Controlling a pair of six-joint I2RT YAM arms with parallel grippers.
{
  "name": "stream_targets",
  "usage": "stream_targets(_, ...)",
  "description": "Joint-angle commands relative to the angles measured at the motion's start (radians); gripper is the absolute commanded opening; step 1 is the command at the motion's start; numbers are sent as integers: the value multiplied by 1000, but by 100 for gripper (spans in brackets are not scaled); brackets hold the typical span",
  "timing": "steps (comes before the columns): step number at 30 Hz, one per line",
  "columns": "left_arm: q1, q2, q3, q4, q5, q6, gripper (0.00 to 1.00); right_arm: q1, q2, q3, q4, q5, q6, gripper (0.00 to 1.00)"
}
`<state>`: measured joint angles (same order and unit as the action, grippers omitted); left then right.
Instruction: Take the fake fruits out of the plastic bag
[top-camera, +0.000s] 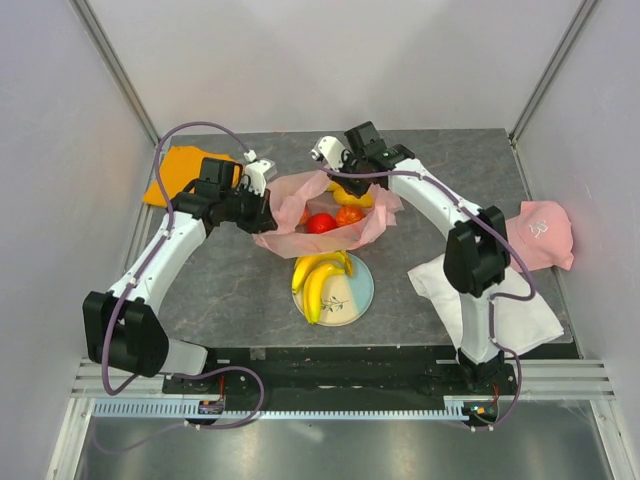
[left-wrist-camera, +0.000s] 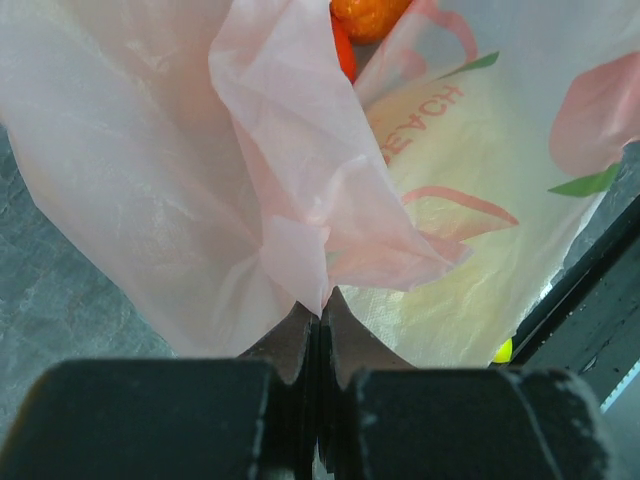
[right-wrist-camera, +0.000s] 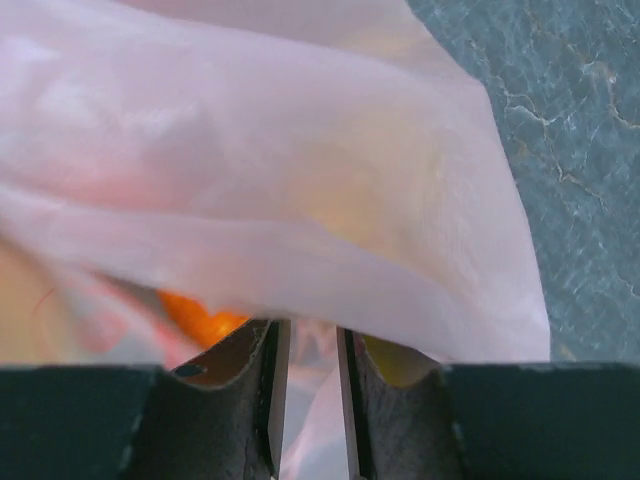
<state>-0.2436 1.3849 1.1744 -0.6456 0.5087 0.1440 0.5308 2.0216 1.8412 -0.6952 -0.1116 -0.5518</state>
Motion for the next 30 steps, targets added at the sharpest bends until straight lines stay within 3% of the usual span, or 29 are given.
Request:
stream_targets(1,1,19,65,32,22,34,2,-26,144,117,14,13,-36,34)
stream_targets(2,0,23,71,34,22,32,2,-29,167,136,13,13,-39,34)
stream_targets(7,-2,54,103,32,21,35,1,-40,282,240,2,29,-56,61)
stream_targets(10,-2,71,120,31,11,42,2,-48,305,259,-13,18,-83,68)
stream_targets(14,-2,83,131,34,8,40,2,-46,336,254,-21,44,-102,68)
stream_targets(17,-2,91,136,32,8,39,2,-48,364,257,-24,79,-100,57)
stream_targets(19,-3,91,139,34,10,39,1,-48,365,257,-24,104,-99,55)
stream_targets(27,-8,109,162,43,13,31,2,-51,373,231,-9,176,-103,62)
stream_targets(28,-8,108,163,43,13,29,2,-51,373,233,-9,179,-103,61)
stream_targets(30,-10,108,166,46,14,28,2,-52,361,237,-7,165,-102,41)
